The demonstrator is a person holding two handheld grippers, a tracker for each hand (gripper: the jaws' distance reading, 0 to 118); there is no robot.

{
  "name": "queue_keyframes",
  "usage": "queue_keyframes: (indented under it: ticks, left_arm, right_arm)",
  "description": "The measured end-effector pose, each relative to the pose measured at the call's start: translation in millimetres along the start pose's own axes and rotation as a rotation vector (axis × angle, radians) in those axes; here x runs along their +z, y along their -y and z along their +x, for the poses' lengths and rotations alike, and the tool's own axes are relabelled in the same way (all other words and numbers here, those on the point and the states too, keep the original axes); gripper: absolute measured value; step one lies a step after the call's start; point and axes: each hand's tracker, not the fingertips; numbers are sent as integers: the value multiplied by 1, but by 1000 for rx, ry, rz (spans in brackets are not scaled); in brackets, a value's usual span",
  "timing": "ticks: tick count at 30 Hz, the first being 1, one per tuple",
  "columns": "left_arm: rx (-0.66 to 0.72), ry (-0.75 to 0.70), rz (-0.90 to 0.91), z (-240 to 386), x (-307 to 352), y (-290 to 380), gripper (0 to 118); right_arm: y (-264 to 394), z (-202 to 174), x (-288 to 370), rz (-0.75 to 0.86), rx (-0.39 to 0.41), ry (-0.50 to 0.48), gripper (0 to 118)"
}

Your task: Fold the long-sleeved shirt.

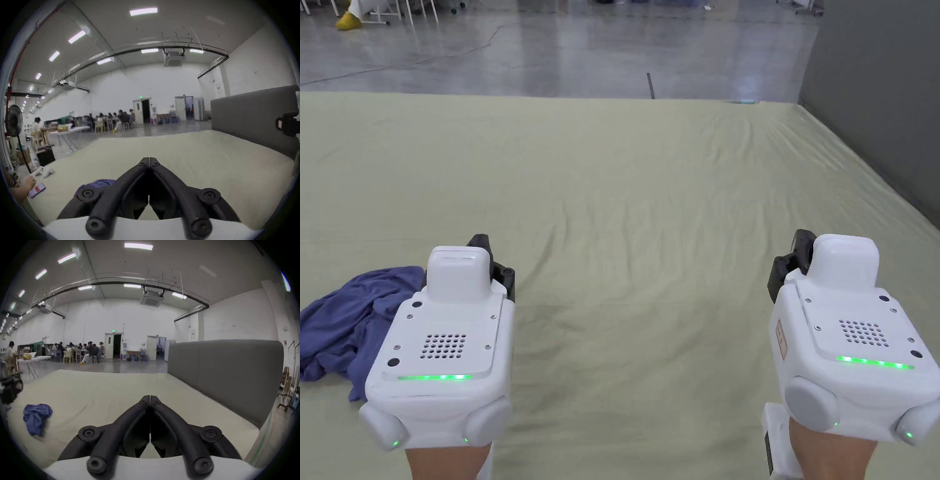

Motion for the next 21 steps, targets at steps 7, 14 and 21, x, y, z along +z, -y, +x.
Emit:
queue_keyframes:
  ticks: [7,14,21]
  left_arm:
    - [40,-65,9,-23,3,-2,0]
    - [58,-283,16,-99,35,-1,0]
    - [67,-403,-22,-151,67,8,0]
  right_arm:
    - [-3,-21,-3,-12,-50,-14,2]
    - [-9,-143,-2,22,2,-314,2]
    - [-11,-228,14,14,-19,-531,2]
